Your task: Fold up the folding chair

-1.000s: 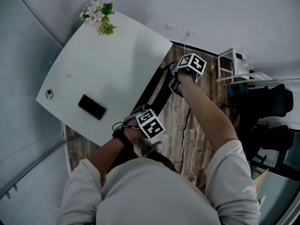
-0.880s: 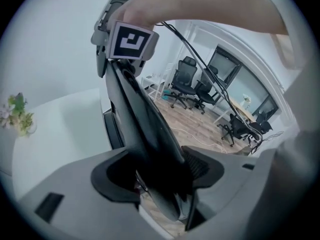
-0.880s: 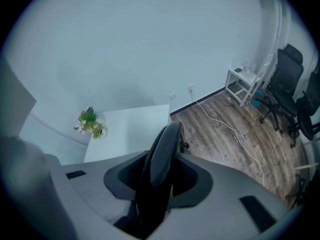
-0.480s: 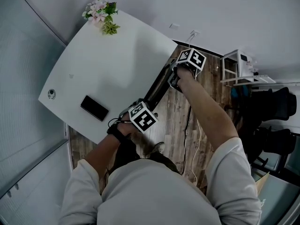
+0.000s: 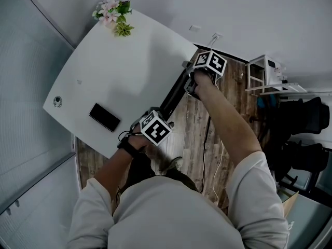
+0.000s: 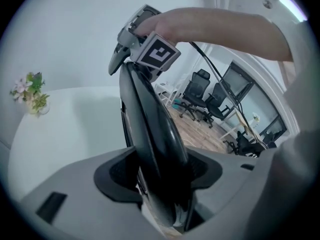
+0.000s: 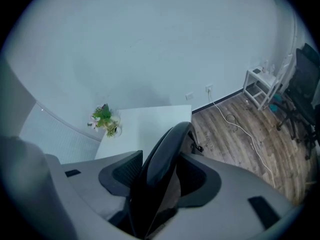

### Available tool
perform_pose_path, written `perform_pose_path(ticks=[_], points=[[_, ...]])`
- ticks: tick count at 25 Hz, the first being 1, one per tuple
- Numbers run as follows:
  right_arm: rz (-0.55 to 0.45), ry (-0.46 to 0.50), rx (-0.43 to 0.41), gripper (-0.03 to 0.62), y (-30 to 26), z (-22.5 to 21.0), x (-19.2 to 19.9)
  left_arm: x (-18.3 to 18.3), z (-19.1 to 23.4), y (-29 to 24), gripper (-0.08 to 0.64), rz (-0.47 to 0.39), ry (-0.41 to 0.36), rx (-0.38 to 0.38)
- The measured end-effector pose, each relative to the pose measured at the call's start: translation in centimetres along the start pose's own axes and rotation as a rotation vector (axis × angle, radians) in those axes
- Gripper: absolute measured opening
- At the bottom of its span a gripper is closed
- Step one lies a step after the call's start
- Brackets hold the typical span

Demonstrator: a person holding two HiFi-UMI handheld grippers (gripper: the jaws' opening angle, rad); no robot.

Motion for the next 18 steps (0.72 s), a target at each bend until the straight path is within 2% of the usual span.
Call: perform_pose_path(ticks=[5,8,11,15,18], points=[[-0.003,0.007,-0.074,0.289,1.2,-0.5,0.6,0.1,-0.2,1.0,0.269,-0.023,-0.001,-0.058],[-0.031,0.014,-0.142,0.291,2.9,-0.7,0.8,0.5,-0.2,2.2,0.287,-0.043,0.007,-0.102],[-0.062,0.04,-0.203,0.295,5.5,-1.2,1.4,0.7,-0.4,3.9,0.291,-0.063,-0.004,-0.179],[-0.142,0.146,-0.269,0.29,11.0,-2.9,2.7,-0.9,-0.8,7.4,0.291,-0.131,-0.047,-0.327],[-0.265,0.288,-0.277,0.265,16.5,-5.6,3.8,-3.4,-2.1,9.6,0.288,-0.212,-0.088,-0.412]])
Point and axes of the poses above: the fingertips, and each gripper's own axes: y backward along the fingers, z to its left, x out of its underside, the point moved 4 cm from there along y, backward along the fingers, and after that the axes turned 9 degrees about -y, right-handed, at the moved point
